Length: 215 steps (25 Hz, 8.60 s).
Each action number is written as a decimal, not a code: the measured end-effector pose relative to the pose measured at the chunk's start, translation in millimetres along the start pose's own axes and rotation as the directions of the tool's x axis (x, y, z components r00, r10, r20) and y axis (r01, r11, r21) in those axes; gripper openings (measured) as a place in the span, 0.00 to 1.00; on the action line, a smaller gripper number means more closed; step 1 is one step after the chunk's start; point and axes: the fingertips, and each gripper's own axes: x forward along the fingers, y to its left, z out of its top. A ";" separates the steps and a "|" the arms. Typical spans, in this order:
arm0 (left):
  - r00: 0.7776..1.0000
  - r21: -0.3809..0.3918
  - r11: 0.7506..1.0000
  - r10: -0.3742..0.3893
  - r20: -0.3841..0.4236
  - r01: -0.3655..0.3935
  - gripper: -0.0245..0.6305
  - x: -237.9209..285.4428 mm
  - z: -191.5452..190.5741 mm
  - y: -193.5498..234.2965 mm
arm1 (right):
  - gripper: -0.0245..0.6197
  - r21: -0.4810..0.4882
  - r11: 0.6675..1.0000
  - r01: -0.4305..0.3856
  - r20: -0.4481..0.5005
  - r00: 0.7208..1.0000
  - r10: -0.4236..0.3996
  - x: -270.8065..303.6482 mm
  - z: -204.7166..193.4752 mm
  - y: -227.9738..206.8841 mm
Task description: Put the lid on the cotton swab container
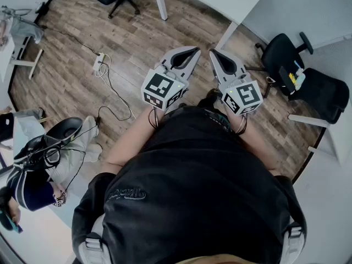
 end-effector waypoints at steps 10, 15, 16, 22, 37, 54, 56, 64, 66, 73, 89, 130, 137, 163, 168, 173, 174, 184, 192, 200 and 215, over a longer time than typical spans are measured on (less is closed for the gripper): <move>1.000 -0.026 1.000 0.003 0.000 -0.003 0.06 13.6 -4.3 5.0 | 0.07 0.005 1.000 -0.002 -0.014 1.000 0.002 -0.5 -7.2 -15.3; 1.000 -0.025 1.000 0.016 -0.016 -0.017 0.06 23.5 -9.6 7.4 | 0.07 0.015 1.000 -0.001 0.003 1.000 0.000 -0.8 -9.8 -25.7; 1.000 -0.025 0.999 0.019 -0.019 -0.020 0.06 26.1 -10.4 8.2 | 0.07 0.016 1.000 -0.001 0.003 1.000 0.001 0.1 -10.6 -28.1; 0.999 -0.028 0.999 0.031 -0.024 -0.031 0.06 53.1 -11.1 11.9 | 0.07 0.024 1.000 0.011 0.010 1.000 -0.011 -1.8 -10.7 -61.5; 0.999 -0.043 0.998 0.039 0.003 -0.039 0.06 209.5 16.5 -3.4 | 0.07 0.034 0.999 -0.014 0.042 0.999 0.013 -25.7 15.4 -211.7; 0.999 -0.074 0.996 0.039 -0.026 -0.041 0.06 282.7 3.1 -2.2 | 0.07 0.089 0.996 -0.002 -0.018 1.000 0.003 -33.5 -10.4 -285.4; 0.999 -0.082 0.996 0.039 -0.032 -0.042 0.06 284.1 -0.3 1.9 | 0.07 0.102 0.995 -0.006 -0.025 1.000 0.009 -29.2 -14.2 -287.2; 0.998 -0.111 0.992 0.049 -0.040 -0.054 0.06 285.1 -7.0 40.0 | 0.07 0.108 0.994 -0.016 -0.046 0.999 0.021 1.7 -17.3 -294.5; 0.998 -0.113 0.992 0.045 -0.034 -0.048 0.06 285.8 -4.2 50.6 | 0.07 0.111 0.994 -0.005 -0.050 0.999 0.010 12.9 -16.3 -298.4; 0.999 -0.134 0.991 0.010 -0.039 -0.016 0.06 290.0 0.7 98.7 | 0.07 0.126 0.992 0.015 -0.071 0.997 -0.006 66.1 -14.2 -307.2; 0.998 -0.102 0.993 -0.064 -0.025 0.061 0.06 260.0 14.3 234.7 | 0.07 0.159 0.984 0.077 -0.062 0.996 -0.068 208.1 -8.1 -284.3; 0.995 -0.124 0.988 -0.099 -0.018 0.096 0.06 442.7 38.9 280.4 | 0.07 0.130 0.990 -0.054 -0.094 0.993 0.066 273.8 9.7 -459.4; 0.997 -0.123 0.992 -0.042 -0.064 0.034 0.06 486.4 26.7 273.3 | 0.07 0.123 0.991 -0.047 -0.093 0.994 0.059 252.9 5.8 -511.4; 0.978 -0.065 0.979 -0.199 -0.061 0.195 0.07 548.1 33.9 286.2 | 0.07 0.092 0.987 -0.134 -0.191 0.970 0.150 281.5 0.3 -556.7; 0.977 -0.068 0.979 -0.196 -0.085 0.190 0.07 556.0 27.9 311.4 | 0.07 0.112 0.986 -0.120 -0.191 0.972 0.140 300.6 -2.6 -567.9; 0.974 -0.070 0.978 -0.202 -0.105 0.195 0.07 563.9 20.4 338.2 | 0.07 0.130 0.987 -0.100 -0.200 0.972 0.125 320.7 -6.0 -579.1; 0.972 -0.063 0.978 -0.203 -0.116 0.197 0.07 565.6 17.8 343.2 | 0.07 0.133 0.987 -0.093 -0.202 0.972 0.119 324.4 -6.7 -581.8; 0.951 -0.044 0.970 -0.244 -0.191 0.240 0.07 583.3 -19.0 381.8 | 0.07 0.168 0.985 -0.033 -0.236 0.969 0.073 353.2 -27.4 -607.1; 0.935 -0.077 0.960 -0.281 -0.216 0.270 0.14 590.8 -35.9 405.6 | 0.07 0.191 0.981 -0.010 -0.273 0.960 0.063 377.4 -37.9 -616.8; 0.926 -0.097 0.957 -0.290 -0.244 0.274 0.22 591.4 -56.9 431.9 | 0.07 0.203 0.979 -0.001 -0.297 0.953 0.063 402.6 -47.1 -614.7; 0.874 -0.072 0.940 -0.338 -0.350 0.334 0.43 613.7 -115.6 449.2 | 0.07 0.232 0.972 0.048 -0.329 0.944 0.031 415.9 -62.0 -634.9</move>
